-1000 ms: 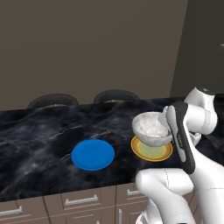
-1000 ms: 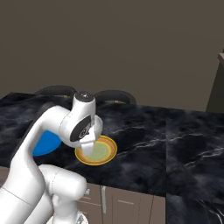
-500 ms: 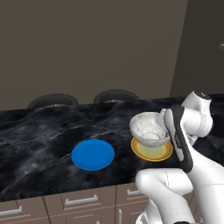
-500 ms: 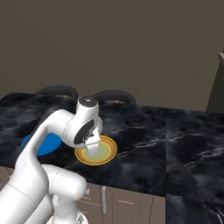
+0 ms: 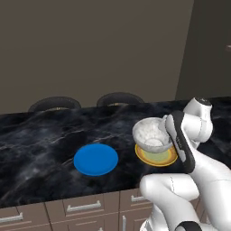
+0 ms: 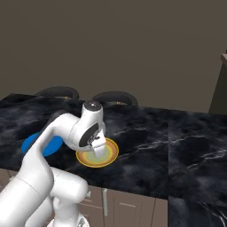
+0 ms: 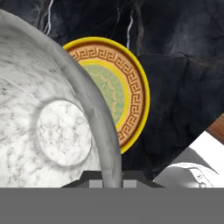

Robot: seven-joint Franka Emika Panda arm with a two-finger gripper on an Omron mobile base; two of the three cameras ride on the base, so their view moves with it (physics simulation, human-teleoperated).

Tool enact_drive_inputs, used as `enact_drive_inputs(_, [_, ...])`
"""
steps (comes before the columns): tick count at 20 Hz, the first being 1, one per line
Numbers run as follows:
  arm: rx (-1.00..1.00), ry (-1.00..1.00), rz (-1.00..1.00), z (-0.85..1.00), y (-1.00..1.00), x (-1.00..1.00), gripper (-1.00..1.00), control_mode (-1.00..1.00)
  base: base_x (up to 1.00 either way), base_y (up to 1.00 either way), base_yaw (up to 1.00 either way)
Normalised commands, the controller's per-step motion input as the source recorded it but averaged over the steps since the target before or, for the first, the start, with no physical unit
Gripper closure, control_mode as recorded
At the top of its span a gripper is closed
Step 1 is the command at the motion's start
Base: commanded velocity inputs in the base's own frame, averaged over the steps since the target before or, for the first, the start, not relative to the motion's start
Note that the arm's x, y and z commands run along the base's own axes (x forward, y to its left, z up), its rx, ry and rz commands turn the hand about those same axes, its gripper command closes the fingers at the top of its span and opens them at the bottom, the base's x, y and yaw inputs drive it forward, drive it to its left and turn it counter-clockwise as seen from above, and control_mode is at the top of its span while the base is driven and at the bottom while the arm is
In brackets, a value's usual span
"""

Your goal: Move the bowls from the cabinet to the plates on the dining table.

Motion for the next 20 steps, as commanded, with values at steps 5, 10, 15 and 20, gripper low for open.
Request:
enact_drive_inputs(5, [0.03,0.00,0.06,-0.19,-0.14,0.21,1.00,-1.00,0.00,0.00,0.00])
enact_drive_inputs(10, [0.01,0.02,0.05,-0.21,-0.12,0.20,1.00,-1.00,0.00,0.00,0.00])
enact_drive_inputs(15, [0.00,0.02,0.05,-0.21,-0.09,0.21,1.00,-1.00,0.00,0.00,0.00])
enact_drive_inputs(20, [0.00,0.00,0.04,-0.21,-0.06,0.24,1.00,-1.00,0.00,0.00,0.00])
